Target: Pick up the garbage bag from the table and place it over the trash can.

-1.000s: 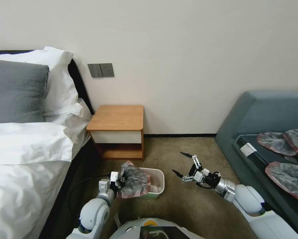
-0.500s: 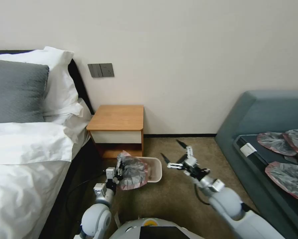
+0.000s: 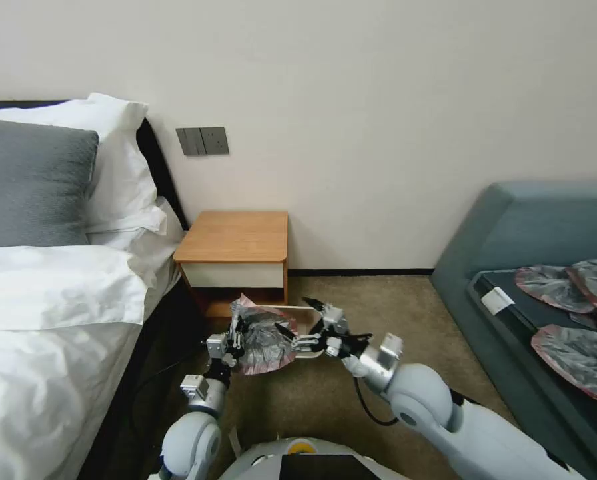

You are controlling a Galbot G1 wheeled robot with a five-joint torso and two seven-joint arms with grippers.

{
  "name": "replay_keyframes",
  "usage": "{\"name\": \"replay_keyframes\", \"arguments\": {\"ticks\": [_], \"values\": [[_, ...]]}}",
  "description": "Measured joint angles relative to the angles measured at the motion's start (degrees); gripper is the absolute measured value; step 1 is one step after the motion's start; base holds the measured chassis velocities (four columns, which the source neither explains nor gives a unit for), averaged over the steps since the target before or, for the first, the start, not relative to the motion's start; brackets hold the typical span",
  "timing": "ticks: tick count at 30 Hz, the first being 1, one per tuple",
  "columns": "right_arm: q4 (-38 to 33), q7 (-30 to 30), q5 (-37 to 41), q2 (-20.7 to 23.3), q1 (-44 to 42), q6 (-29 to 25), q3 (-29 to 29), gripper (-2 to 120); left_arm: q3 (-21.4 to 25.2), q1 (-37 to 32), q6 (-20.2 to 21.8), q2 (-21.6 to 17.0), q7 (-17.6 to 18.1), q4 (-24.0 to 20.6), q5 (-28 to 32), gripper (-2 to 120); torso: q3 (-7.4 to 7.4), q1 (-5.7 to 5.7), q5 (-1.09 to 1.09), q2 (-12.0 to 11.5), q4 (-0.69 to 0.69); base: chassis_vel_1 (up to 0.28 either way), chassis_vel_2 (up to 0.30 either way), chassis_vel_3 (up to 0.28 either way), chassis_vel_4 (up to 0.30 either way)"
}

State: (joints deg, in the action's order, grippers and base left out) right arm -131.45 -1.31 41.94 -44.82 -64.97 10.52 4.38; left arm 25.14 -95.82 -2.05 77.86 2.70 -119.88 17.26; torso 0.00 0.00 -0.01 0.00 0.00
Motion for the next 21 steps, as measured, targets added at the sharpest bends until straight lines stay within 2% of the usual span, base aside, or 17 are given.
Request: {"name": "replay_keyframes", "arguments": {"ticks": [5, 9, 21], "values": [[2.2, 4.4, 5.7, -2.4, 3.1, 4.5, 4.5, 100, 0.2, -0.1, -0.5, 0.3, -0.3, -0.2, -0.1, 8, 0.0, 0.0, 0.01, 0.0, 0.0, 0.0, 0.0, 0.0, 0.0], [3.5, 7.0, 6.4, -3.3, 2.6, 7.4, 5.2, 100, 0.3, -0.1, -0.6, 0.4, -0.4, -0.3, 0.0, 8, 0.0, 0.0, 0.01, 0.0, -0.02, 0.0, 0.0, 0.0, 0.0], [8.1, 6.8, 3.0, -4.3, 3.4, 7.6, 4.8, 100, -0.3, -0.6, -0.6, 0.5, -1.0, -0.9, -0.2, 8, 0.0, 0.0, 0.01, 0.0, -0.01, 0.0, 0.0, 0.0, 0.0]]}}
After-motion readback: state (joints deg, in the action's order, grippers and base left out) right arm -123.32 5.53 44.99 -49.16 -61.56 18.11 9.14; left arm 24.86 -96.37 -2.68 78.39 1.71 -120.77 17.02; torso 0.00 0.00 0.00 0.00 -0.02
